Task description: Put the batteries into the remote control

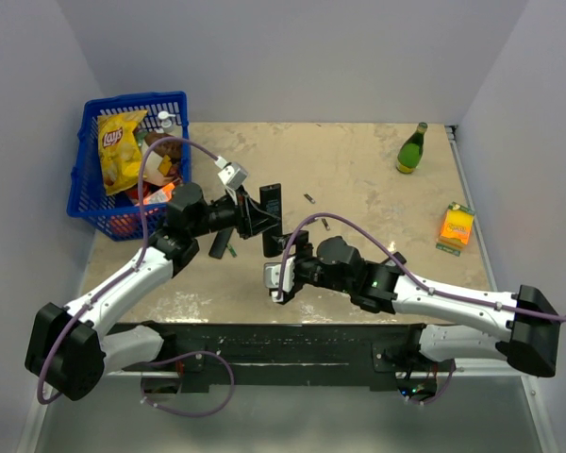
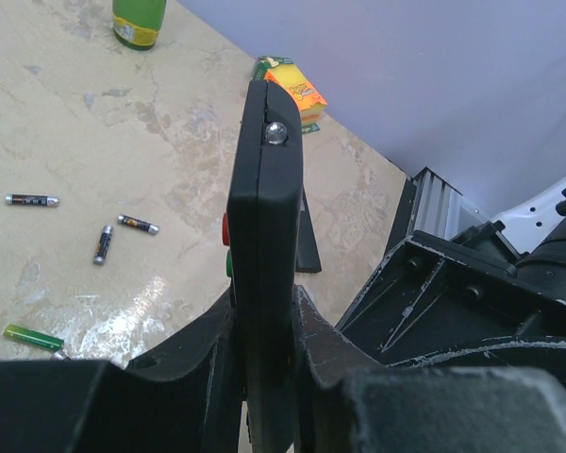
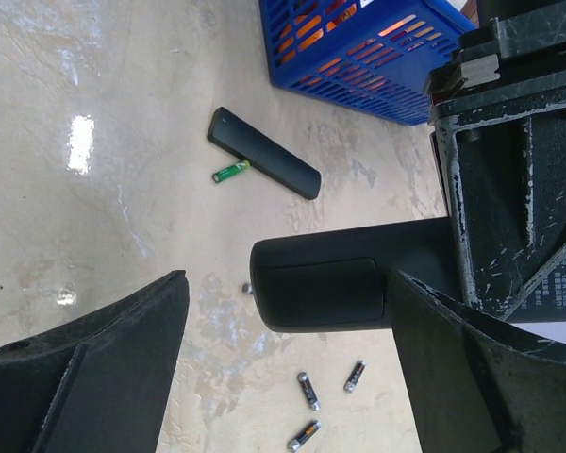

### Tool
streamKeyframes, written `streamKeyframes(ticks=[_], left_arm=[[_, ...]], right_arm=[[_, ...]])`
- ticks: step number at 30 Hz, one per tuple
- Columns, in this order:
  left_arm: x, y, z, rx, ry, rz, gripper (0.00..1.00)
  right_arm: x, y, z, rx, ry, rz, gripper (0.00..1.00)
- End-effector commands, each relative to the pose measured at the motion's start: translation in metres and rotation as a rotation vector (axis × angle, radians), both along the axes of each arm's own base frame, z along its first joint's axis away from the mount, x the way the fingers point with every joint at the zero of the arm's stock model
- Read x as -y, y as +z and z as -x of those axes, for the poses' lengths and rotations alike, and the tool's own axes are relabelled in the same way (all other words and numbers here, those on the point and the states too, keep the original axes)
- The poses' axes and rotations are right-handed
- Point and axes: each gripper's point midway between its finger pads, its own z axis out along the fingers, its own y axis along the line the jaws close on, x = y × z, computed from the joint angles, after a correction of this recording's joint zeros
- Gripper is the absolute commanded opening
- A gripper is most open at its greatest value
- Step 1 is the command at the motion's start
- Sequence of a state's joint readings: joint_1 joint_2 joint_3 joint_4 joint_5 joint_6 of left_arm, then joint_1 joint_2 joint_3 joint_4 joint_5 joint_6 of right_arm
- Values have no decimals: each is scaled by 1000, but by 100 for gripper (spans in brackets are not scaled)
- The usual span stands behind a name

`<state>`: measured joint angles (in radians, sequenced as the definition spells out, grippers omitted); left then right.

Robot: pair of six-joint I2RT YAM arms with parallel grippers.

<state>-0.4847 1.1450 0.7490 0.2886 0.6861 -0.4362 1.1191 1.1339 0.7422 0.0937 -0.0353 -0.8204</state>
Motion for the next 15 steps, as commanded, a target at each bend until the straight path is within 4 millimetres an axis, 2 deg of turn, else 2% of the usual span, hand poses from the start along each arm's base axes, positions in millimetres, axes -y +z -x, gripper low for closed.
streamKeyframes(ticks=[1, 9, 15], left_arm=[[4, 26, 2, 61, -35, 58, 0], [5, 26, 3, 61, -40, 58, 0], [7, 27, 6, 66, -54, 61, 0]], right_arm=[[-7, 31, -7, 56, -20, -74, 87], [0, 36, -17, 80, -87, -83, 88], [-2, 28, -17, 67, -84, -57, 89]])
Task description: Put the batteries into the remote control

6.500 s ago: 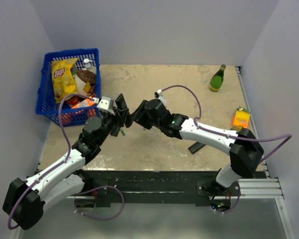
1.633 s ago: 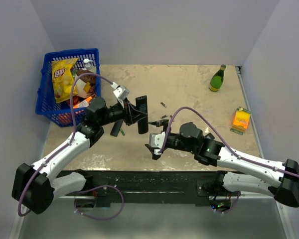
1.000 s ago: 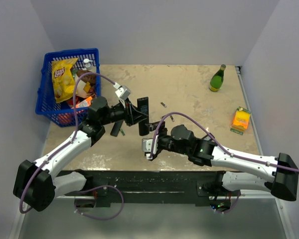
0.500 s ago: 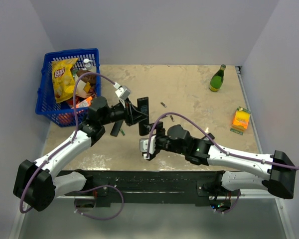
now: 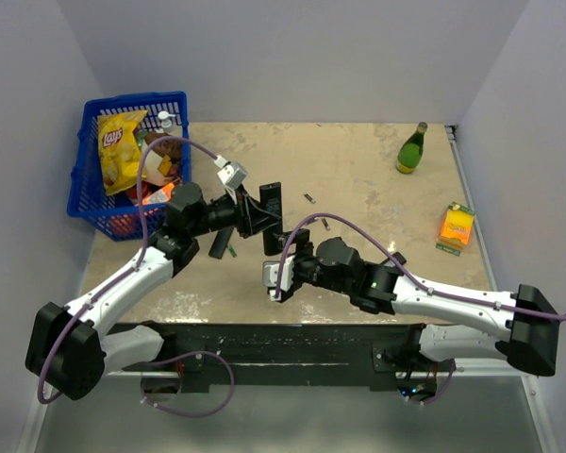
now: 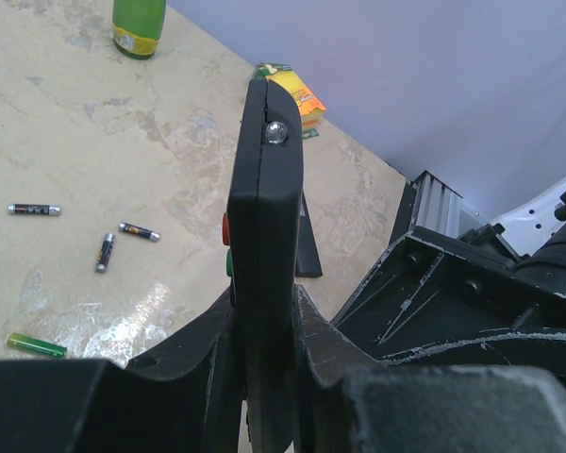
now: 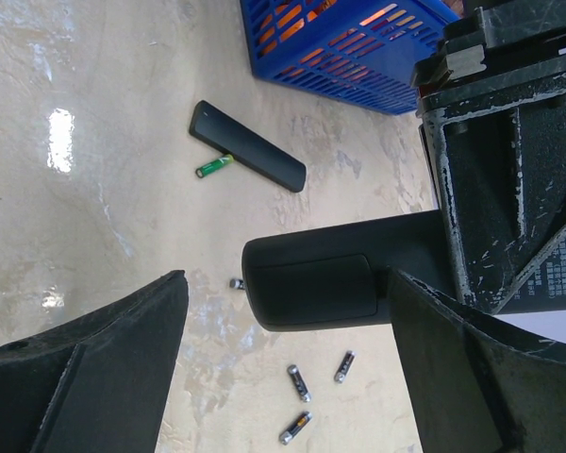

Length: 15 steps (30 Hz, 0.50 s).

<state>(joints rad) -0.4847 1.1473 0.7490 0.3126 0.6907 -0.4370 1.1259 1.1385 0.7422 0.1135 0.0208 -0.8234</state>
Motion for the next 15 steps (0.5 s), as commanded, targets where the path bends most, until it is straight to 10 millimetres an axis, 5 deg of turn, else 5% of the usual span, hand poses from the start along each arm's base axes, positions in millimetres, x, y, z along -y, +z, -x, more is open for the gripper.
streamKeyframes(ticks=[1, 15], left_arm=[[7, 23, 7, 47, -51, 50, 0], [11, 30, 19, 81, -107, 65, 0]], right_arm=[[-4, 23, -11, 37, -40, -44, 89], [-2, -13, -21, -36, -110, 70, 90]])
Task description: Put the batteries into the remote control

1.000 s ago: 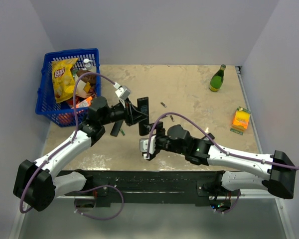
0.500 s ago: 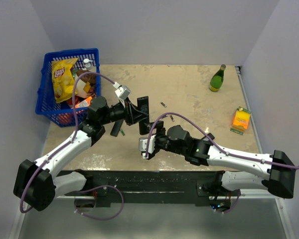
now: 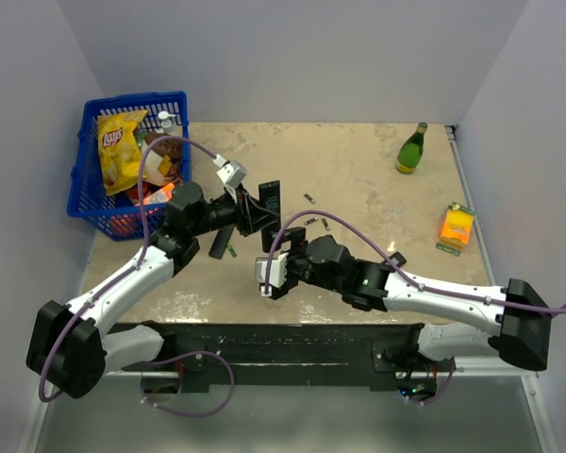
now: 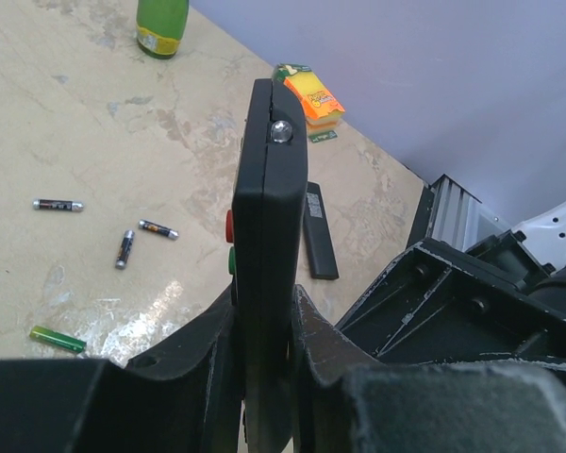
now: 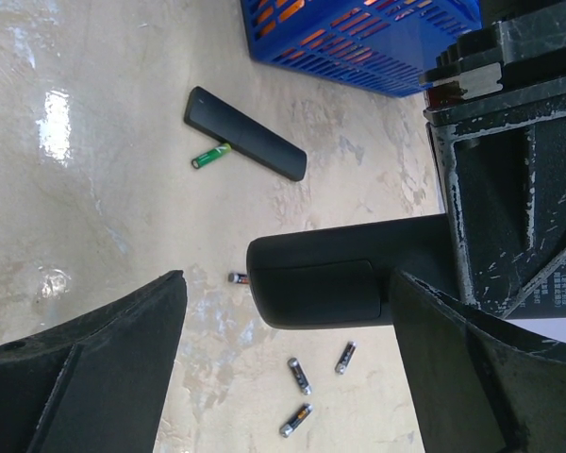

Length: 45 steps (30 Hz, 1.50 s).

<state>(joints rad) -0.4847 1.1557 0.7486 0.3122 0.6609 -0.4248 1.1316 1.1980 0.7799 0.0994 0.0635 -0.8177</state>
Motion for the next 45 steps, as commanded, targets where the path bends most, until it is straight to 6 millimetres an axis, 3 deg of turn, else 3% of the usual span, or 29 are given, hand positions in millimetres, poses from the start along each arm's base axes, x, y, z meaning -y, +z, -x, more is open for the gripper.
streamKeyframes(ticks=[1, 10, 21, 34, 40, 45], left_arm=[[12, 34, 25, 81, -133, 75, 0], [8, 39, 25, 98, -119, 86, 0], [-8, 41, 6, 122, 14, 76, 0], [-31, 25, -27, 107, 243, -13, 0], [-37, 22, -32, 111, 283, -33, 0], [-28, 15, -28, 79, 228, -22, 0]], right_arm=[[5, -11, -12, -43, -78, 58, 89], [8, -47, -4, -136, -60, 163, 73], [1, -56, 7, -192, 2, 178, 33], [-7, -48, 26, -238, 108, 150, 14], [-7, -47, 27, -238, 112, 146, 13], [-9, -40, 21, -211, 83, 103, 13]])
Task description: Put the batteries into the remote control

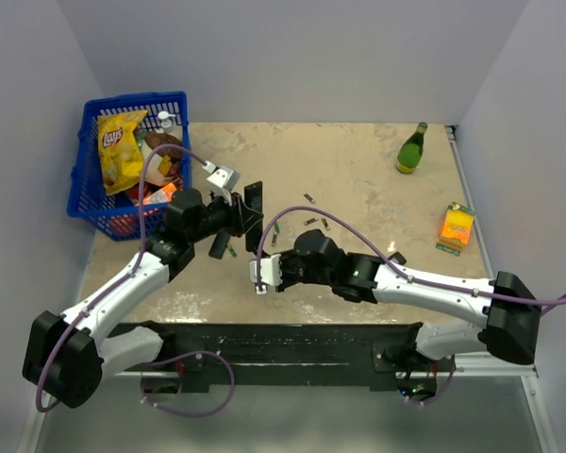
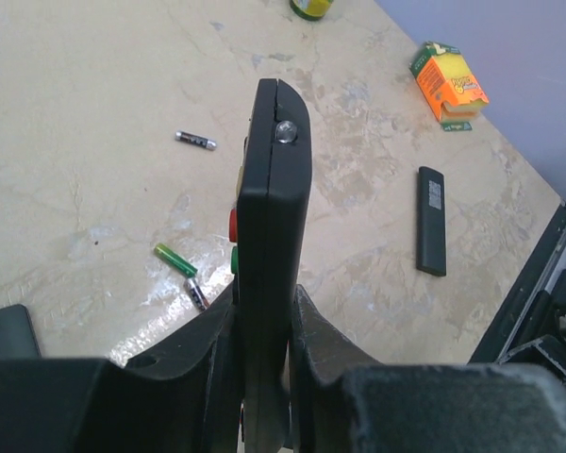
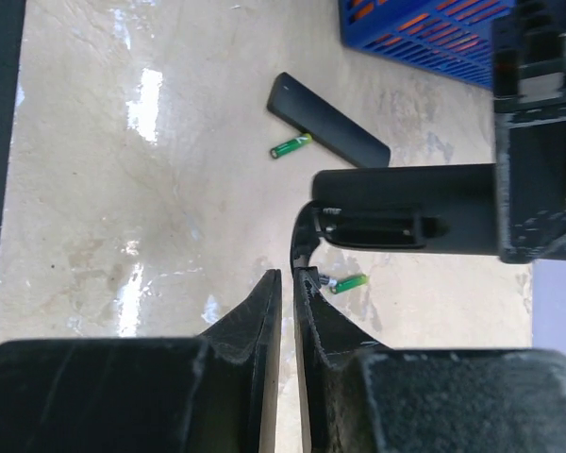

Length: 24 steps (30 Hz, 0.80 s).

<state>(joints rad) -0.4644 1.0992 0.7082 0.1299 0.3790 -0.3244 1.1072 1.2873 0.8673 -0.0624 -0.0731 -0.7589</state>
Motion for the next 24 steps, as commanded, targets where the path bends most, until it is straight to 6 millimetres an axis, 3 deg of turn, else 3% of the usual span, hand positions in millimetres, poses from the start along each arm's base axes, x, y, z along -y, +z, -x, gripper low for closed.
streamKeyframes(ticks=[1, 7, 11, 14, 17, 19, 20, 22, 23, 24], left_arm=[[18, 56, 0, 124, -70, 139, 0], [28, 17, -6, 10, -74, 142, 0], [40, -26, -10, -105, -79, 97, 0], [38, -39, -19, -133, -41, 56, 0], [29, -34, -28, -94, 10, 9, 0], [22, -22, -28, -46, 36, -8, 0], [17, -15, -31, -24, 62, -11, 0], [10, -1, -29, 20, 81, -14, 0], [7, 5, -30, 38, 96, -13, 0], [5, 9, -30, 55, 103, -16, 0]], right_arm=[[1, -9, 6, -39, -3, 3, 13], [6, -17, -5, -38, -64, 6, 13], [13, -23, -21, -58, -136, 4, 13], [19, -19, -26, -101, -200, -40, 12], [21, -2, -20, -194, -268, -150, 17], [30, 6, -21, -261, -375, -191, 28], [35, 21, -23, -321, -465, -263, 33], [48, 19, -17, -406, -558, -247, 45], [50, 30, -13, -468, -605, -293, 50], [58, 23, -7, -517, -642, -266, 64]])
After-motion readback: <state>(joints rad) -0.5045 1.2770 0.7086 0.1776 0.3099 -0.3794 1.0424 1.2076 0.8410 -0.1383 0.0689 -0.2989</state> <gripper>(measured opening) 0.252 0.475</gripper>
